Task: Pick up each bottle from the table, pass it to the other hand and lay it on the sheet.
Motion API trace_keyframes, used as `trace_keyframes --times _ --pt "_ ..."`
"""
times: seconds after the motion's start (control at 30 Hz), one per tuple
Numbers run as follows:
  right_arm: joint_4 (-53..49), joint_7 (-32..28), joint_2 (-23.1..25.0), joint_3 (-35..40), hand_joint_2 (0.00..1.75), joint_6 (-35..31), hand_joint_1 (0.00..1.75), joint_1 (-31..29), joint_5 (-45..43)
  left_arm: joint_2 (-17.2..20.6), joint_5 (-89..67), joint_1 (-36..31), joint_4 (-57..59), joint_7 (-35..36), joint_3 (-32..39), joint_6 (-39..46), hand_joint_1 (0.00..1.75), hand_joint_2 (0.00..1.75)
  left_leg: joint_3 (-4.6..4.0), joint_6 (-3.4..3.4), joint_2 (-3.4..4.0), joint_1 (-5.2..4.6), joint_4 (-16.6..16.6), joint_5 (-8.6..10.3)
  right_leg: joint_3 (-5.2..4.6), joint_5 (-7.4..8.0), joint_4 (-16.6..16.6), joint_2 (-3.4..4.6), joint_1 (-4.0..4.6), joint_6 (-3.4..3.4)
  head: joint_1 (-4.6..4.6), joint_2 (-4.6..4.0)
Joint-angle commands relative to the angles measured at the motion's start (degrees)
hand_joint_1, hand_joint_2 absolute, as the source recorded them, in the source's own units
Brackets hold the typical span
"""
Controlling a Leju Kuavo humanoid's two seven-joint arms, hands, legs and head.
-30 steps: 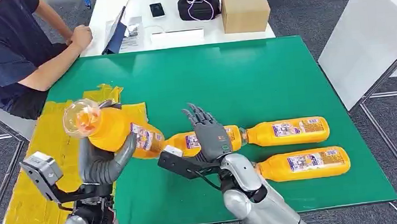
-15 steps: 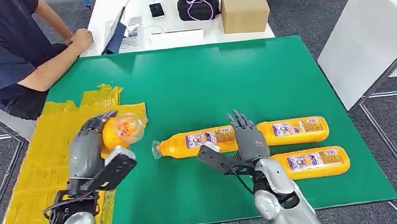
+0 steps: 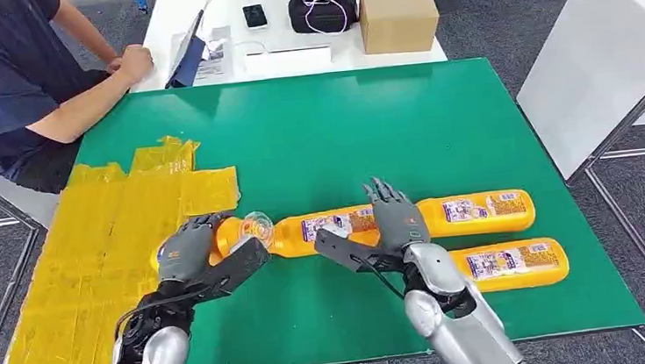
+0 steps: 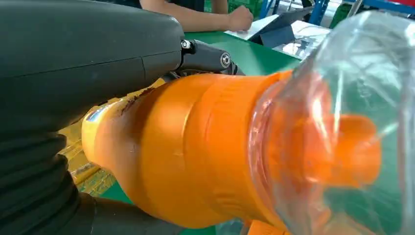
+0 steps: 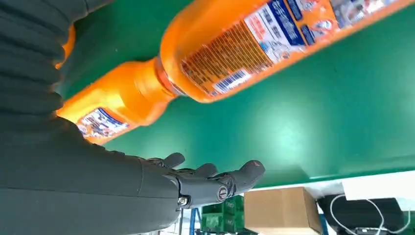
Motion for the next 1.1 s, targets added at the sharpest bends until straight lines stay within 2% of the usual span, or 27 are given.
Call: trace_keyframes --times 0.03,0.13,0.47,0.77,1.1 --pt "5.04 0.53 0.05 1.7 1.75 0.51 0.0 -4.42 0.05 0.16 0.0 -3.41 5.54 0.51 -0.72 -0.66 1.75 1.75 0.12 -0.04 0.03 0.01 0.0 -0.01 0.16 0.0 -0.03 0.02 0.01 -0.02 0.0 0.0" --pt "5.04 0.53 0.05 1.7 1.75 0.51 0.0 -4.42 0.05 0.16 0.0 -3.41 5.54 0.51 -0.72 -0.66 1.75 1.75 0.08 -0.04 0.01 0.0 0.0 0.0 0.12 0.0 -0.02 0.0 0.0 -0.02 0.0 0.0" --pt "9.87 -0.35 2.62 2.82 1.75 1.75 0.0 -7.35 2.19 0.15 -7.07 -5.74 9.32 6.81 2.16 -3.74 1.75 1.75 0.1 -0.07 0.1 0.01 -0.02 0.01 0.1 0.03 -0.02 0.1 0.02 -0.04 0.0 0.0" --pt "16.22 -1.83 3.55 4.71 1.75 2.68 0.0 -9.58 2.86 3.44 -6.9 -8.13 14.92 10.38 3.67 -9.8 1.75 1.75 0.21 -0.07 0.18 0.01 -0.07 0.0 0.19 0.04 -0.03 0.16 0.02 -0.04 0.0 0.0" --pt "19.44 -2.79 4.35 6.1 1.75 2.2 0.0 -11.43 2.71 4.72 -6.05 -9.33 18.32 11.63 5.55 -10.51 1.75 1.75 0.25 -0.1 0.24 0.01 -0.08 0.01 0.13 0.04 0.09 0.24 0.02 -0.07 0.0 0.0"
